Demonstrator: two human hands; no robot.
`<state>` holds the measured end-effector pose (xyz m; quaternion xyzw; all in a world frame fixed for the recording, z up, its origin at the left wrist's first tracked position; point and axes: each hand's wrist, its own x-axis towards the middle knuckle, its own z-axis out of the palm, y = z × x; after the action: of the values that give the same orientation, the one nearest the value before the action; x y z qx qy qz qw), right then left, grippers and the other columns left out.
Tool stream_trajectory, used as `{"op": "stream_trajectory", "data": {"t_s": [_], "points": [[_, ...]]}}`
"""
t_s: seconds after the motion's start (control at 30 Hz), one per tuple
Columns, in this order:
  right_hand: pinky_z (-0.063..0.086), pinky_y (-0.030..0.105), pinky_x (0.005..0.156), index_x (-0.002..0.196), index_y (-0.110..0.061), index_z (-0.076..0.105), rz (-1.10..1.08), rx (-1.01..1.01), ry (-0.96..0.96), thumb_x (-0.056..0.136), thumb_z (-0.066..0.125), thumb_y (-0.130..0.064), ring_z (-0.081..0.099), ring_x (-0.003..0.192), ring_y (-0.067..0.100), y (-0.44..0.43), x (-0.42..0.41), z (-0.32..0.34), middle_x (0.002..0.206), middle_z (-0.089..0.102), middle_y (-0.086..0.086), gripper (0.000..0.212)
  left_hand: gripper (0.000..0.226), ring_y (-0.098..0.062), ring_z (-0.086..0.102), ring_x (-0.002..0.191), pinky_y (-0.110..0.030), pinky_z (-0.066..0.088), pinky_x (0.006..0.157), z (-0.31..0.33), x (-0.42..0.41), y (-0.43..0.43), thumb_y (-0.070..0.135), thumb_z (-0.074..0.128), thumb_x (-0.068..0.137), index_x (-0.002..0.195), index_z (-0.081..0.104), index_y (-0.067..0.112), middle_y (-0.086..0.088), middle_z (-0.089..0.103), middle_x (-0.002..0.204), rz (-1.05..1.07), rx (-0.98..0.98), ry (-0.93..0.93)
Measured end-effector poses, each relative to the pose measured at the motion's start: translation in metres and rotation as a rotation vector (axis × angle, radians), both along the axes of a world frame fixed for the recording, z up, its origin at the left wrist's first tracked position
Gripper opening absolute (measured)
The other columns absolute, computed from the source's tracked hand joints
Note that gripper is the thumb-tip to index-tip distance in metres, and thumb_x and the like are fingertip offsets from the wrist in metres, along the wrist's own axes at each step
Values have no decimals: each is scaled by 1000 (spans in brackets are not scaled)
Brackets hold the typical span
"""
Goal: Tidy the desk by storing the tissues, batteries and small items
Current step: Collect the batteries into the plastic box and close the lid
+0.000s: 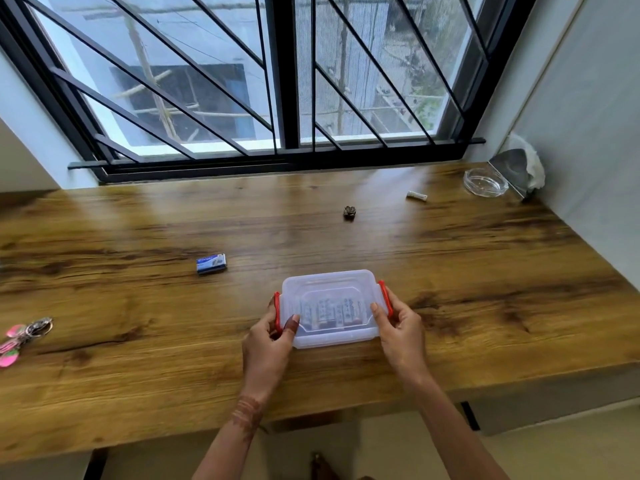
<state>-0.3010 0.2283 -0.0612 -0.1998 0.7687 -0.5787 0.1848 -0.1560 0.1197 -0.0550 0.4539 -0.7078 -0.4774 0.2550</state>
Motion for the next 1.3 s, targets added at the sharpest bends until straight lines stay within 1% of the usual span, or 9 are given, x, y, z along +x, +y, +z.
{"op": "stream_trajectory", "data": {"t_s": [0.13, 0.27, 0.37, 0.47, 0.67, 0.93, 1.1, 1.2, 1.3], "points": [[48, 25, 94, 135, -10, 40, 49, 66, 153, 93, 51, -21, 48, 120, 11, 2, 0, 5, 135, 50, 3, 45, 44, -9, 53, 95, -3, 43, 60, -2, -1, 2, 21, 54, 91, 131, 47, 2, -13, 61, 123, -1, -96, -76], [50, 24, 90, 136, -11, 41, 44, 88, 137, 93, 51, -24, 52, 117, 13, 4, 2, 9, 132, 53, 1, 46, 48, -12, 52, 104, -16, 41, 81, 1, -2, 3, 22, 52, 92, 135, 42, 3, -14, 58, 127, -13, -100, -85], [48, 6, 66, 127, -10, 53, 39, 164, 117, 94, 49, -29, 58, 94, 8, 3, 2, 11, 116, 63, 1, 39, 53, -16, 55, 110, -19, 42, 84, 5, -2, 1, 22, 55, 91, 137, 38, 4, -10, 55, 132, -16, -83, -99], [38, 4, 46, 111, -7, 61, 31, 189, 80, 94, 49, -27, 53, 74, 1, 2, -4, 13, 94, 63, 0, 29, 56, -16, 60, 103, -29, 52, 88, 8, -3, -6, 25, 61, 87, 136, 42, 7, -11, 59, 127, -26, -86, -93], [55, 28, 68, 111, -11, 58, -42, 108, -64, 91, 54, -28, 61, 81, 8, 15, -30, 17, 92, 63, -2, 25, 53, -13, 59, 109, -28, 47, 93, 24, -35, -14, 22, 65, 85, 134, 48, 16, -1, 58, 128, -84, -149, -50], [58, 32, 60, 102, -11, 55, -261, -37, -203, 87, 61, -19, 65, 76, 12, 61, -121, 28, 84, 65, -1, 18, 48, -11, 59, 102, -25, 46, 89, 30, -161, 1, 12, 60, 87, 134, 48, 15, 1, 59, 124, -280, -41, 28], [56, 22, 52, 98, -10, 55, -417, -89, -233, 87, 62, -18, 65, 74, 12, 100, -198, 32, 85, 66, 2, 16, 47, -15, 59, 107, -32, 46, 98, 29, -276, 25, 10, 60, 86, 132, 51, 14, -4, 61, 125, -382, 110, 52], [56, 25, 54, 89, -12, 57, -552, -135, -267, 86, 63, -19, 66, 74, 14, 120, -248, 32, 84, 66, 2, 10, 34, -13, 61, 93, -26, 48, 83, 35, -349, 43, 9, 60, 86, 119, 60, 13, -5, 67, 110, -420, 217, 76], [57, 33, 61, 98, -6, 58, -662, -164, -271, 84, 65, -24, 67, 80, 18, 130, -287, 27, 91, 67, 7, 23, 25, -13, 61, 90, -23, 46, 77, 40, -404, 57, 13, 61, 84, 109, 65, 12, -2, 68, 100, -447, 237, 62]]}}
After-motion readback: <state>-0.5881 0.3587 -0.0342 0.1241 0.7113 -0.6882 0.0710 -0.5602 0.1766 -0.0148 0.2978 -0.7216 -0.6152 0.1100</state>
